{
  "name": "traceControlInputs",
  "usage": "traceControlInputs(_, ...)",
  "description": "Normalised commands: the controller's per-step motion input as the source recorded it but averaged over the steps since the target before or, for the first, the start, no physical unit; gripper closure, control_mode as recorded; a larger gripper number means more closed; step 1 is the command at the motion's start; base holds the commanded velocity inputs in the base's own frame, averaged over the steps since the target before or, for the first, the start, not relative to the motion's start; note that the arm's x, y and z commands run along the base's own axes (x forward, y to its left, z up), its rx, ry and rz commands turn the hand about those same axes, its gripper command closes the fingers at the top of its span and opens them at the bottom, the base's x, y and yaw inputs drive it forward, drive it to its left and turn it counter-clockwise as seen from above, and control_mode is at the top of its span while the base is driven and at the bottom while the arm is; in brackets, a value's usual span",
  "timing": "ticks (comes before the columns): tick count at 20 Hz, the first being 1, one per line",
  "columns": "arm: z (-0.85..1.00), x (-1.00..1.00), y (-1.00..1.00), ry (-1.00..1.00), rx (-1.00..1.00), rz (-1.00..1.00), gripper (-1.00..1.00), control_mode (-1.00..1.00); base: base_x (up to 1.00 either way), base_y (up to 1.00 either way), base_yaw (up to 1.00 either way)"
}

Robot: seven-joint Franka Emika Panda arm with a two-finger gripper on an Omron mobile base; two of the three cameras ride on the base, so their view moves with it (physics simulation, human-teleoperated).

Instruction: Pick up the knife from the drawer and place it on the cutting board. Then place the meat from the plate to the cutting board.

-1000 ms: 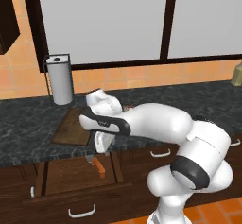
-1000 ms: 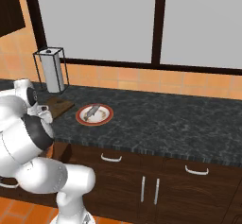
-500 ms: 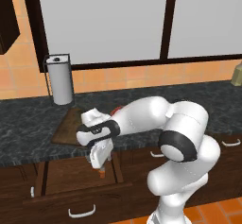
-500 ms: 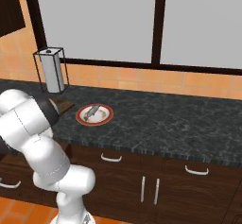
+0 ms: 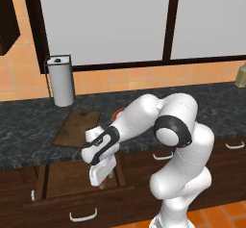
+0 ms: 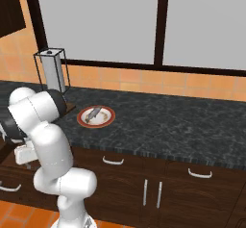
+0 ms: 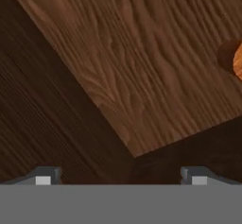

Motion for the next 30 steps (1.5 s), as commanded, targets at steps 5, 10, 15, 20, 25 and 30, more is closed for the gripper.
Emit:
traceControlInputs(5,-0.25,-0.70,0.19,0.00,0.00,-0.08,-1.00,-1.00,0.00,0.00,0.00)
traceControlInputs(10,-0.06,-1.00,0.19,0.01,0.00,-0.03,-1.00,-1.00,0.00,0.00,0.00)
traceControlInputs(15,0.18,-1.00,0.00,0.00,0.07,-0.02,-1.00,-1.00,0.00,0.00,0.00)
traceControlInputs(20,0.80,-0.17,-0.27,-0.05,0.04,-0.10,-1.00,-1.00,0.00,0.00,0.00)
traceControlInputs(25,0.46,0.99,-0.34,-0.03,0.00,-0.21,-1.00,-1.00,0.00,0.00,0.00)
traceControlInputs(30,-0.70,0.50,0.12,0.00,-0.06,-0.28,-1.00,-1.00,0.00,0.00,0.00)
